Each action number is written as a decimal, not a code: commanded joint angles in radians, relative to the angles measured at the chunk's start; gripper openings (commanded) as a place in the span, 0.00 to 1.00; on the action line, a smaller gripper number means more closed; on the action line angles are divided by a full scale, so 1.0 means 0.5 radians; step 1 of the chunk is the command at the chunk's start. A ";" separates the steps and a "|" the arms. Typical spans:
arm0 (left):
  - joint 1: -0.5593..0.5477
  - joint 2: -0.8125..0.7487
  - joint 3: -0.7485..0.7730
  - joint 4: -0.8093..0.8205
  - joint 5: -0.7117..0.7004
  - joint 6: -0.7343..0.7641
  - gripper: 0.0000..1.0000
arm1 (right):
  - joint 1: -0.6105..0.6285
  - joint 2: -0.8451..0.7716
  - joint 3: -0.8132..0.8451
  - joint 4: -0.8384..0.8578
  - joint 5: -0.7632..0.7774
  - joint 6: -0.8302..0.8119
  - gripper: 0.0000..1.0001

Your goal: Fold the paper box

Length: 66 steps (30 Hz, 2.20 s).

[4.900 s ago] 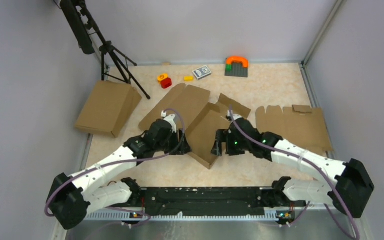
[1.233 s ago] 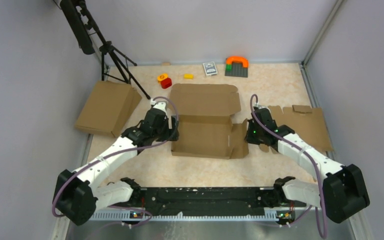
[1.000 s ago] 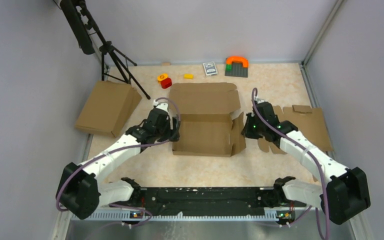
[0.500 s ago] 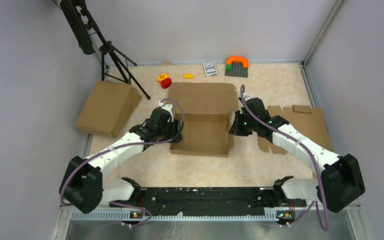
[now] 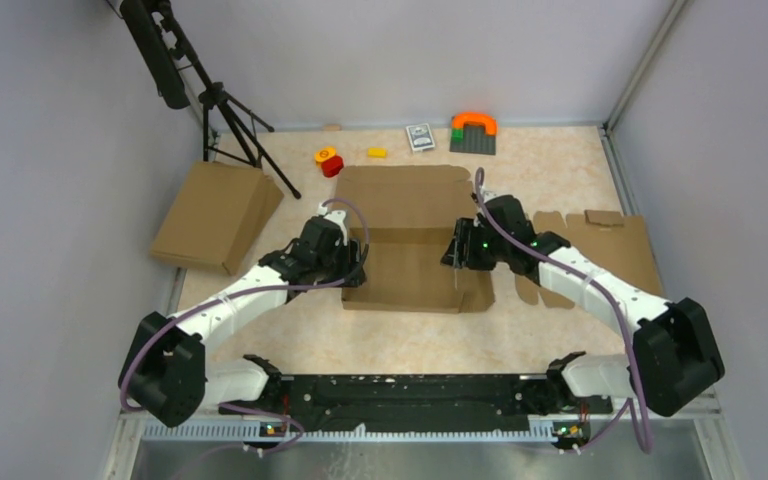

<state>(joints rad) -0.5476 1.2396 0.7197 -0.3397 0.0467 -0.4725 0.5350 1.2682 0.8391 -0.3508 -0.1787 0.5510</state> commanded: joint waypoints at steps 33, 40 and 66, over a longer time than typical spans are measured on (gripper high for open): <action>-0.385 -0.167 0.392 -0.144 -0.260 -0.049 0.72 | -0.249 -0.107 -0.195 -0.131 0.440 -0.141 0.00; -0.664 0.199 0.523 0.262 -0.152 -0.132 0.71 | -0.238 -0.283 -0.083 -0.185 0.164 -0.038 0.00; -1.232 0.704 0.662 0.660 -0.512 0.043 0.86 | -0.191 -0.061 0.027 0.042 -0.204 0.151 0.03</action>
<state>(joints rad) -1.1343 1.5490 0.9642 0.0498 -0.0700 -0.4713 0.4229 1.2350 0.7883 -0.3672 -0.2584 0.6117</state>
